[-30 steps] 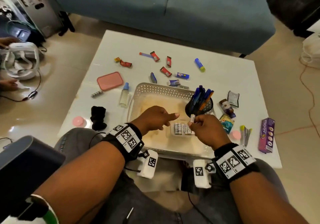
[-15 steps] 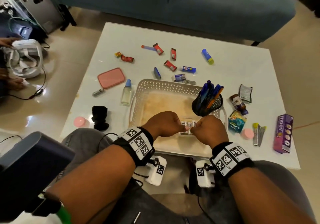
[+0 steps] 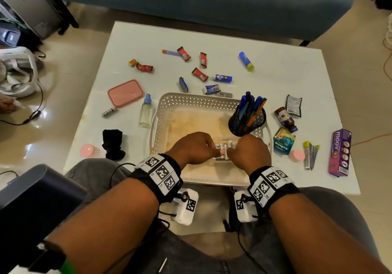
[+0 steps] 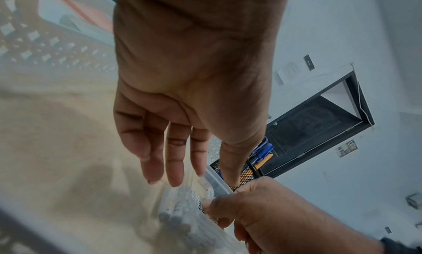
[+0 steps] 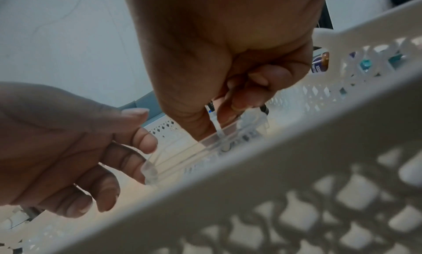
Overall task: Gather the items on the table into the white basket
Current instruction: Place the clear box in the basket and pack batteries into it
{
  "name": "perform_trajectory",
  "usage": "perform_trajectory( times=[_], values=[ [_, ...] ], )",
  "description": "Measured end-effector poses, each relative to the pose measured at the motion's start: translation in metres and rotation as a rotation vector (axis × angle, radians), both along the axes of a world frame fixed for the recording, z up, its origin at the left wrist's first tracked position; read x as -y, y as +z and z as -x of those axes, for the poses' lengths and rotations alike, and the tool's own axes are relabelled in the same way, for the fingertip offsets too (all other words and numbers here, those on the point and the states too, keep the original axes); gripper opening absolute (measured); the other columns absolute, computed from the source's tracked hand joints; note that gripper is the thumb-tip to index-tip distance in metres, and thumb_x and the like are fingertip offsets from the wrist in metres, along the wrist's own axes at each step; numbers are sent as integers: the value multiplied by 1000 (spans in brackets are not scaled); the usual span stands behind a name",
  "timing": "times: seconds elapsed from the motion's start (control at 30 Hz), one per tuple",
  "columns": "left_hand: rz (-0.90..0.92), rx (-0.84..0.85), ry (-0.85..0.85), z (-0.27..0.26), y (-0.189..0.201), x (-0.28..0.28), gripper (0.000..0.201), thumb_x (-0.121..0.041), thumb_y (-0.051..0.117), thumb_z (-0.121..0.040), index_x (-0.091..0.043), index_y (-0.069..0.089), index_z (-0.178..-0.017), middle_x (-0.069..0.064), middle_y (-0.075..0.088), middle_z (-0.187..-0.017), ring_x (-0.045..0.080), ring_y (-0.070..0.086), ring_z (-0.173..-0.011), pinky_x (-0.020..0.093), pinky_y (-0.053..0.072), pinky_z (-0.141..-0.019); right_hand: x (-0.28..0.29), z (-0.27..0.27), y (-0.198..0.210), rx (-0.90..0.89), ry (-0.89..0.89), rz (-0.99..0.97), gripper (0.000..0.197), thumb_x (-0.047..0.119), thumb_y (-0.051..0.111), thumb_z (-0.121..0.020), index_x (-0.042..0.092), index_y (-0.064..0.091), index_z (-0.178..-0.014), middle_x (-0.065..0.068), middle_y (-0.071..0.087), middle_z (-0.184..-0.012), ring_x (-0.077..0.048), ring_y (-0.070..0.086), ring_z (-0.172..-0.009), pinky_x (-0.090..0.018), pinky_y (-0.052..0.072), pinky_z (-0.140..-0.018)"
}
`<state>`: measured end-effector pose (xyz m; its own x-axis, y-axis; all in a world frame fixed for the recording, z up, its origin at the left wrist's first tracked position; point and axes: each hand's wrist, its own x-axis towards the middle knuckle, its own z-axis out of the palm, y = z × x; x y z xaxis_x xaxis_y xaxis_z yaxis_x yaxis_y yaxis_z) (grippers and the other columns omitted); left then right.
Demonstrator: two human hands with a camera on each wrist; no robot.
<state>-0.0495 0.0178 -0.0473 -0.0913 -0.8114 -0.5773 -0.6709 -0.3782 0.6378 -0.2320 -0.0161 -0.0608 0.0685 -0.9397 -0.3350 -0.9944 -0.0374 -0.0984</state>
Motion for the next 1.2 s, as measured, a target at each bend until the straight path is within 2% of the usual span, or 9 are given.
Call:
perform_trajectory(
  times=[0.3, 0.4, 0.53, 0.67, 0.73, 0.8, 0.87, 1.03, 1.2],
  values=[
    [32, 16, 50, -8, 22, -1, 36, -65, 73, -78, -30, 66, -85, -10, 67, -97, 12, 62, -93, 32, 52, -82, 2, 1, -1, 19, 2, 2, 34, 49, 67, -79, 16, 61, -83, -7, 67, -88, -28, 62, -79, -29, 39, -62],
    [97, -90, 275, -44, 59, 4, 37, -60, 76, -78, -24, 70, -87, -5, 71, -96, 15, 69, -86, 35, 56, -81, 7, 1, 3, 45, 19, -42, 37, 52, 67, -82, 16, 65, -88, -6, 67, -89, -28, 64, -86, -30, 41, -64],
    [125, -145, 614, -126, 98, 31, 27, -47, 73, -88, -20, 68, -89, -2, 73, -88, 17, 70, -70, 25, 49, -58, 12, 3, 2, 82, 39, -87, 40, 58, 65, -82, 18, 62, -81, -1, 57, -77, -25, 61, -82, -29, 40, -64],
    [-23, -151, 873, -210, 79, 52, 28, -47, 73, -89, -22, 61, -83, 6, 65, -98, 11, 55, -49, 19, 37, -43, 15, 6, 7, 144, 53, -133, 41, 58, 64, -82, 19, 60, -70, 0, 56, -71, -22, 56, -73, -29, 38, -60],
    [-98, 146, 757, -243, 56, 49, 28, -36, 76, -89, -11, 65, -83, 13, 63, -100, 16, 60, -51, 19, 44, -39, 15, 8, 9, 177, 55, -141, 44, 60, 64, -80, 18, 60, -68, -1, 59, -70, -22, 60, -74, -29, 38, -58],
    [-230, 576, 419, -265, 31, 43, 45, -39, 78, -85, 3, 70, -99, 19, 66, -106, 29, 66, -82, 28, 54, -65, 16, 10, 9, 196, 42, -143, 46, 62, 64, -79, 17, 61, -69, -1, 60, -71, -23, 61, -75, -29, 39, -59],
    [-291, 805, 154, -277, 12, 38, 58, -56, 72, -84, -1, 72, -102, 17, 70, -115, 32, 66, -106, 34, 52, -90, 15, 9, 8, 199, 51, -148, 46, 63, 63, -78, 18, 60, -67, 0, 59, -69, -22, 60, -73, -29, 37, -57],
    [-231, 881, -18, -271, -10, 44, 53, -58, 64, -90, -8, 68, -75, 9, 68, -80, 28, 66, -82, 33, 52, -79, 17, 10, 11, 248, 21, -136, 42, 57, 67, -79, 18, 57, -65, 1, 58, -68, -19, 59, -71, -28, 35, -53],
    [-318, 807, -62, -246, 33, 57, 36, -35, 69, -93, -6, 74, -72, 10, 76, -80, 26, 71, -74, 32, 54, -75, 20, 11, 16, 243, -2, -227, 25, 42, 67, -77, 18, 65, -70, 0, 64, -73, -20, 63, -76, -28, 47, -62]
  ],
)
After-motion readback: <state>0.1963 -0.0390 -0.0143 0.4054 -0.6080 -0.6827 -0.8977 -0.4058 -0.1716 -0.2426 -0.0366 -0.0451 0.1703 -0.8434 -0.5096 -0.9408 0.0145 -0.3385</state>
